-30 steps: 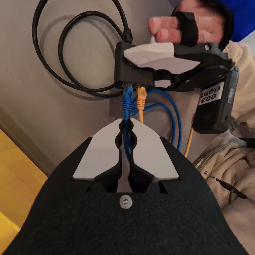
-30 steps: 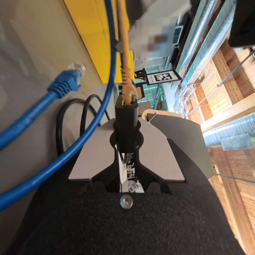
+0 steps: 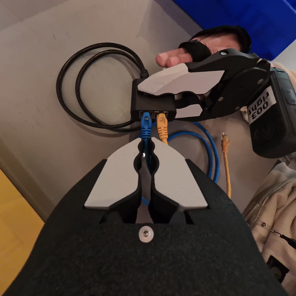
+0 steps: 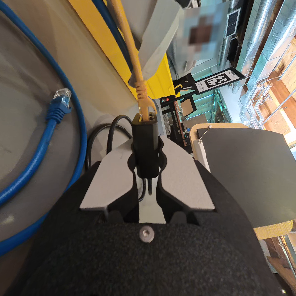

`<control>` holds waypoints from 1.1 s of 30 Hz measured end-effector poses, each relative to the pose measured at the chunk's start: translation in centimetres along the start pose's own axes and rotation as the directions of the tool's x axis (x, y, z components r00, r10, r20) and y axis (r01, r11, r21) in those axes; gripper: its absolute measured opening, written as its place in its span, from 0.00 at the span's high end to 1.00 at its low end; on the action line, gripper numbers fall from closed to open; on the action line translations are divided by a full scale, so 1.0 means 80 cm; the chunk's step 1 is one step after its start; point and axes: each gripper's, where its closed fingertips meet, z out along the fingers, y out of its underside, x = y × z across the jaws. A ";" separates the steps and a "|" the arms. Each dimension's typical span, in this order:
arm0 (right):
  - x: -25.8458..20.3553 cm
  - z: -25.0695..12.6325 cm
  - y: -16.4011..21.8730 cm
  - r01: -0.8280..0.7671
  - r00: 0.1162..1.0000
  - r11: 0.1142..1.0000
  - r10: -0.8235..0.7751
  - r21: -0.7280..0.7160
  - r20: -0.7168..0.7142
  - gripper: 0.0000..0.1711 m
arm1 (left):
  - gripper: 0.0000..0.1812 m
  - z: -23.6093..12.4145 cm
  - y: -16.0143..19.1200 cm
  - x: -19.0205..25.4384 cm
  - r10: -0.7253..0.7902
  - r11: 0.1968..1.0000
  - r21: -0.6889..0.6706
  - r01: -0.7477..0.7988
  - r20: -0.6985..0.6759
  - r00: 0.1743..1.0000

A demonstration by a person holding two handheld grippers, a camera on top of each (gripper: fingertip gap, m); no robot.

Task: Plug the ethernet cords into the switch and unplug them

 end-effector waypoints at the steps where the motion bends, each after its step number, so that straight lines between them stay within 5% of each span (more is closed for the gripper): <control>1: -0.001 0.000 0.001 0.007 1.000 1.000 -0.007 -0.004 0.000 0.86 | 0.98 0.001 0.000 -0.001 0.003 1.000 -0.002 -0.003 0.002 1.000; 5: 0.008 0.003 0.005 -0.047 0.999 0.999 0.047 0.006 -0.016 0.86 | 0.97 -0.006 -0.012 0.000 0.000 0.997 0.081 0.002 -0.026 1.000; 9: 0.011 0.000 0.011 -0.081 0.997 0.997 0.081 -0.006 -0.012 0.86 | 0.91 -0.069 -0.021 -0.007 -0.045 0.959 0.279 0.052 -0.031 0.998; 13: 0.043 -0.002 0.023 -0.246 0.968 0.969 0.243 -0.040 -0.066 0.86 | 0.89 -0.123 0.039 -0.008 -0.147 0.884 0.450 0.124 0.016 0.989; 16: 0.089 -0.003 0.024 -0.353 0.934 0.927 0.343 -0.126 -0.097 0.86 | 0.89 -0.109 0.113 0.010 -0.193 0.865 0.480 0.149 0.043 0.980; 18: 0.132 -0.011 0.020 -0.383 0.922 0.909 0.365 -0.166 -0.132 0.86 | 0.89 -0.098 0.144 0.023 -0.233 0.895 0.392 0.212 0.008 0.972; 22: 0.249 -0.047 -0.004 -0.418 0.897 0.892 0.376 -0.172 -0.231 0.86 | 0.89 -0.112 0.139 0.037 -0.201 0.876 0.438 0.203 -0.052 0.978; 33: 0.589 -0.206 -0.010 -0.216 0.871 0.876 -0.027 -0.432 -0.490 0.86 | 0.89 -0.094 0.152 0.070 -0.165 0.913 0.350 0.210 -0.155 0.974</control>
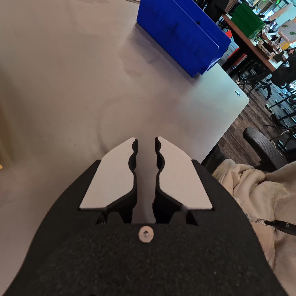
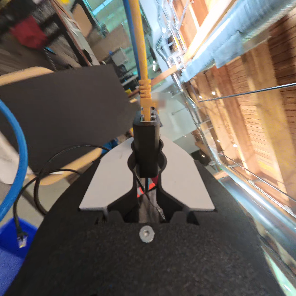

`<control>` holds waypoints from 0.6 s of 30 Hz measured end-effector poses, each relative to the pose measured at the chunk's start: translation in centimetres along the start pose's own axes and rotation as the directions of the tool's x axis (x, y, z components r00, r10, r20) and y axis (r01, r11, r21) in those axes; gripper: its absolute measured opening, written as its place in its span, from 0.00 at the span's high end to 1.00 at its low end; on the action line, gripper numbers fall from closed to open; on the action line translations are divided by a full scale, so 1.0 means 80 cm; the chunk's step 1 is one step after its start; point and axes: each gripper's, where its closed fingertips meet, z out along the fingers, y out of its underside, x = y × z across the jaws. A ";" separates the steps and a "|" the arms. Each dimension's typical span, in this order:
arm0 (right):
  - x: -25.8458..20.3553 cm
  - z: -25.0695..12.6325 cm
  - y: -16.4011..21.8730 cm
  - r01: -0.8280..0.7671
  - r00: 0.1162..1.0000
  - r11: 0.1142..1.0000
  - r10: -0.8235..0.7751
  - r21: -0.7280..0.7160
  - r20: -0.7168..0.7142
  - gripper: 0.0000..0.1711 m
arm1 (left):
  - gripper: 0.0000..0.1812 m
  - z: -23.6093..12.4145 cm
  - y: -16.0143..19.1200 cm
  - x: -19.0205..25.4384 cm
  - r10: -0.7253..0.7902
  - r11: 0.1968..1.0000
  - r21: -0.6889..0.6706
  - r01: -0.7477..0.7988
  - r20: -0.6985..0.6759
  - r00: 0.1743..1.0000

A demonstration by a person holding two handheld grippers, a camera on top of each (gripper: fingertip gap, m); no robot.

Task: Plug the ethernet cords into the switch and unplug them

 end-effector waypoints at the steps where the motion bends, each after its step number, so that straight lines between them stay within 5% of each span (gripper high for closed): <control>1: 0.029 0.001 0.006 0.020 0.999 1.000 -0.021 -0.024 -0.034 0.86 | 0.89 0.002 0.000 0.003 0.005 1.000 -0.005 -0.005 -0.007 1.000; 6: 0.082 0.013 0.071 0.013 0.995 0.991 -0.026 -0.130 -0.101 0.86 | 0.89 0.011 0.001 0.011 0.026 0.999 -0.021 -0.026 -0.025 0.999; 13: 0.050 0.014 0.169 -0.019 0.998 0.964 0.005 -0.264 -0.056 0.86 | 0.89 0.018 0.002 0.013 0.025 0.999 -0.038 -0.026 -0.035 0.999; 18: -0.036 0.016 0.259 -0.048 0.997 0.934 0.067 -0.355 0.042 0.86 | 0.89 0.021 0.005 0.014 0.021 0.998 -0.056 -0.023 -0.041 0.999</control>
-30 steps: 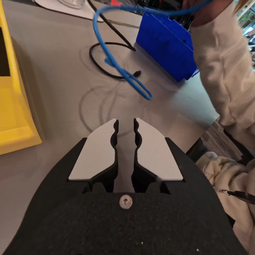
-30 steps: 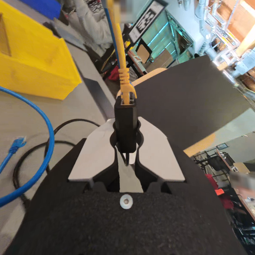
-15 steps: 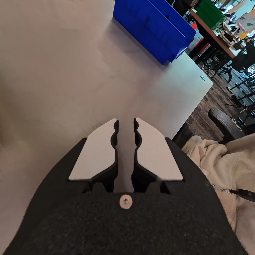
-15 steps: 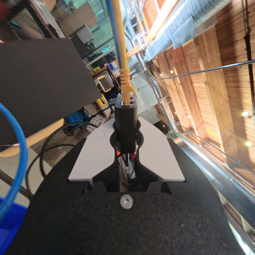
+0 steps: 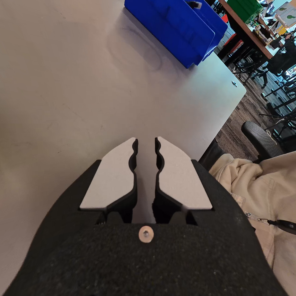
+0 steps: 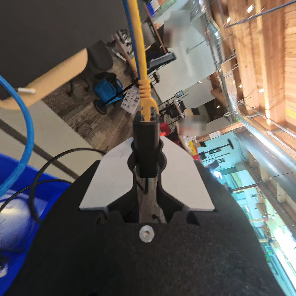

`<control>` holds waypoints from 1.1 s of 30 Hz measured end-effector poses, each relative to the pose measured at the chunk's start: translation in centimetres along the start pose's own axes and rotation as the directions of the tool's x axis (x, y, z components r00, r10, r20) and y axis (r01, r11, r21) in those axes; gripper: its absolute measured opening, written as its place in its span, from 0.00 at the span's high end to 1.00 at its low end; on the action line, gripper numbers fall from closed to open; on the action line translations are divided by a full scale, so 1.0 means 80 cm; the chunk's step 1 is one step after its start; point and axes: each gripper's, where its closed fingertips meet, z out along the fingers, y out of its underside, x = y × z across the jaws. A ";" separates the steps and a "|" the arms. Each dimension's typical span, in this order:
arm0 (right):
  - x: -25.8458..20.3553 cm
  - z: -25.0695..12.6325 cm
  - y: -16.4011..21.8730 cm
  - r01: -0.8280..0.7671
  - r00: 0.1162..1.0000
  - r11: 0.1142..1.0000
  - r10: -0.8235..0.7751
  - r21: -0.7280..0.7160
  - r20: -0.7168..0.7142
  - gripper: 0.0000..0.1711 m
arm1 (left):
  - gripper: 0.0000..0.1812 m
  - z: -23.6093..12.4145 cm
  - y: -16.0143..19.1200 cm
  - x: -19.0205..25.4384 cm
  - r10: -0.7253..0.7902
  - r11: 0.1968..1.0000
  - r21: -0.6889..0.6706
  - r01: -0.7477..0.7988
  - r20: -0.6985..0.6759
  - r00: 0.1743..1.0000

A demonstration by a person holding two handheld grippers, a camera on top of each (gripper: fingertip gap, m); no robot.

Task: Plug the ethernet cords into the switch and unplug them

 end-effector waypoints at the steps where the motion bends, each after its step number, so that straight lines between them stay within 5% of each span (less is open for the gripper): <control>1: -0.017 0.008 0.017 -0.017 1.000 1.000 0.017 -0.020 0.026 0.86 | 0.89 0.000 0.000 0.000 0.001 1.000 0.000 -0.001 0.001 1.000; 7: -0.148 0.034 0.116 -0.035 0.952 0.980 0.093 -0.198 0.293 0.86 | 0.89 -0.001 0.001 -0.002 -0.002 1.000 -0.001 0.002 0.008 1.000; 13: -0.305 0.044 0.232 0.336 0.781 0.856 -0.020 -0.392 0.624 0.85 | 0.89 0.003 0.004 -0.004 -0.021 1.000 -0.017 0.021 -0.001 1.000; 16: -0.338 0.052 0.243 0.497 0.703 0.766 -0.080 -0.407 0.707 0.85 | 0.89 0.004 0.004 -0.006 -0.016 1.000 -0.022 0.016 0.005 1.000; 21: -0.409 0.049 0.246 0.427 0.520 0.770 0.220 -0.474 0.826 0.85 | 0.89 0.006 0.006 -0.007 -0.021 0.999 -0.034 0.021 -0.003 1.000; 28: -0.419 0.049 0.252 0.271 0.411 0.798 0.410 -0.538 0.814 0.85 | 0.89 0.007 0.011 -0.009 -0.034 0.998 -0.048 0.033 -0.013 0.999; 33: -0.405 0.048 0.240 0.210 0.414 0.807 0.438 -0.552 0.798 0.69 | 0.88 0.005 0.009 -0.014 -0.057 0.998 -0.037 0.056 -0.008 0.998</control>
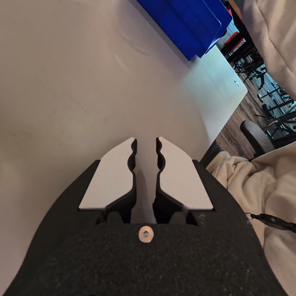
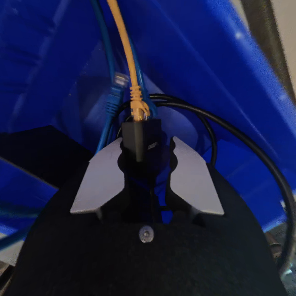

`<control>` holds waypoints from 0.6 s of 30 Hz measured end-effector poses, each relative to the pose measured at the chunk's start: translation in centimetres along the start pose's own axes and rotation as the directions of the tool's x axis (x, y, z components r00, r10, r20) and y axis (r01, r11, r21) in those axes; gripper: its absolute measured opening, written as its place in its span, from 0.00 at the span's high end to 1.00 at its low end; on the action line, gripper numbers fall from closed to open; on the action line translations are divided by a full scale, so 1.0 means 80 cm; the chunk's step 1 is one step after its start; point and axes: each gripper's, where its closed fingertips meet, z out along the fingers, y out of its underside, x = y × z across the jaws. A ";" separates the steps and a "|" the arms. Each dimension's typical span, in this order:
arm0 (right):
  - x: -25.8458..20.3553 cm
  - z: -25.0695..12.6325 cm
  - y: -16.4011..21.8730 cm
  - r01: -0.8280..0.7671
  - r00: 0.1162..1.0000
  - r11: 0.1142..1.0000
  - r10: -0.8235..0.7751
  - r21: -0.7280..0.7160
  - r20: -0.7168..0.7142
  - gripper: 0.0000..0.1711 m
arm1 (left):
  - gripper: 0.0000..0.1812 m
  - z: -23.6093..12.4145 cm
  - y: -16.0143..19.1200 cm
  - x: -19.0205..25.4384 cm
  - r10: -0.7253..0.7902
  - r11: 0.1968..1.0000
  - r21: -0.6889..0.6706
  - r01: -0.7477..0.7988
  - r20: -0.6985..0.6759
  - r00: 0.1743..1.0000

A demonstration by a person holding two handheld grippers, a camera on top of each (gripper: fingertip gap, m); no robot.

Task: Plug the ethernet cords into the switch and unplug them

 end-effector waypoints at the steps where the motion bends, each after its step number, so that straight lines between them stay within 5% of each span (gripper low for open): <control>1: 0.001 -0.009 -0.003 -0.004 1.000 1.000 0.004 0.024 -0.005 0.66 | 0.88 -0.002 -0.003 0.001 0.007 1.000 0.014 -0.007 -0.004 1.000; 6: 0.015 -0.076 -0.002 -0.004 0.994 0.993 0.016 0.115 -0.110 0.64 | 0.84 -0.017 -0.023 0.005 0.117 0.988 0.092 -0.122 0.059 0.991; 12: 0.017 -0.215 0.017 -0.022 0.915 0.943 0.153 0.332 -0.373 0.65 | 0.81 -0.048 -0.043 -0.002 0.249 0.942 0.149 -0.301 0.292 0.923; 18: -0.115 -0.305 0.074 -0.159 0.810 0.622 0.527 0.767 -0.259 0.76 | 0.89 -0.135 -0.069 -0.037 0.164 0.893 0.260 -0.368 0.572 0.803</control>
